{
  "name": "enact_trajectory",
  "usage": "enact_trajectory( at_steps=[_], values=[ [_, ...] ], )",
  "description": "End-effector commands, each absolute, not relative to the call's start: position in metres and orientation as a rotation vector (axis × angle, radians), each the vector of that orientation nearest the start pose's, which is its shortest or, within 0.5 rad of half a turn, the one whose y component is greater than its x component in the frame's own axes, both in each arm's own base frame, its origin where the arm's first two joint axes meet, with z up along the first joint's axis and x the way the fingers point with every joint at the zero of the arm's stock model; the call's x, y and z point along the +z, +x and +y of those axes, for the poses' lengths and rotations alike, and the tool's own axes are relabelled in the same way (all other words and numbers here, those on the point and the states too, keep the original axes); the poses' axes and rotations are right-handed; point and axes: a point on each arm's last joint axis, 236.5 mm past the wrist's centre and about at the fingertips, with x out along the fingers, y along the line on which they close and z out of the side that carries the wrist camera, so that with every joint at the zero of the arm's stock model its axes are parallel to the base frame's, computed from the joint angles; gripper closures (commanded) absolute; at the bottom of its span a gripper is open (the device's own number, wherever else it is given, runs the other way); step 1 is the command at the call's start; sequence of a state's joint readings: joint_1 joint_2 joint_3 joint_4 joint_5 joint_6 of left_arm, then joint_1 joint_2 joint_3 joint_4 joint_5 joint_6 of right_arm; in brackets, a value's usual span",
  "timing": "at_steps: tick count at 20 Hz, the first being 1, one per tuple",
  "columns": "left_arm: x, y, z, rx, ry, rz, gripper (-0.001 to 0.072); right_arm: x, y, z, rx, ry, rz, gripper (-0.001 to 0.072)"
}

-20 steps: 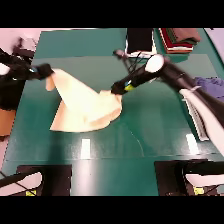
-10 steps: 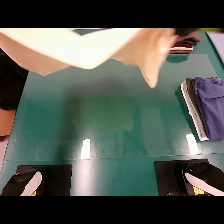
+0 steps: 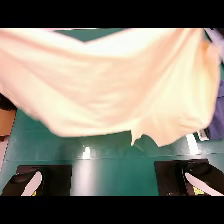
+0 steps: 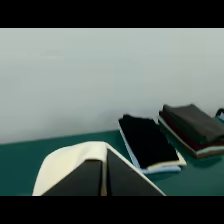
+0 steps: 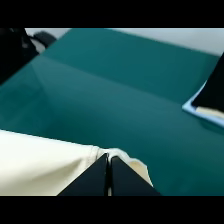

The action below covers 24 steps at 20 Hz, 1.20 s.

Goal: Fold the shirts.

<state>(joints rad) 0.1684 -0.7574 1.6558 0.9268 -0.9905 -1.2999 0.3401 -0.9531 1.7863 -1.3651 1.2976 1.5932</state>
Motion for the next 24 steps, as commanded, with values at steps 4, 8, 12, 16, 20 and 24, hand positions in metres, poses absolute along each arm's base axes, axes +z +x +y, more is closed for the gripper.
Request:
enact_trajectory(
  at_steps=[4, 8, 12, 16, 20, 24],
  values=[
    [0.242, 0.4, -0.062, -0.379, -0.277, 0.659, 0.0681, 0.15, 0.35, 0.17, 0.408, 0.009, 1.146, 0.0698],
    [0.104, 0.454, -0.039, -0.274, -0.389, 0.854, 0.068, 0.052, 0.404, 0.179, 0.352, 0.05, 1.222, 0.0697],
    [0.044, 0.483, -0.027, -0.232, -0.398, 0.908, 0.0679, 0.044, 0.459, 0.185, 0.355, 0.215, 1.175, 0.0672],
    [0.055, 0.487, -0.021, -0.228, -0.365, 0.891, 0.0223, 0.089, 0.493, 0.169, 0.398, 0.331, 1.094, 0.0313],
    [0.078, 0.451, 0.006, -0.227, -0.352, 0.96, 0.0222, 0.097, 0.451, 0.116, 0.396, 0.222, 1.205, 0.0314],
    [0.058, 0.396, 0.036, -0.165, -0.409, 1.072, 0.0221, 0.06, 0.398, 0.059, 0.279, 0.322, 1.297, 0.0314]
  ],
)
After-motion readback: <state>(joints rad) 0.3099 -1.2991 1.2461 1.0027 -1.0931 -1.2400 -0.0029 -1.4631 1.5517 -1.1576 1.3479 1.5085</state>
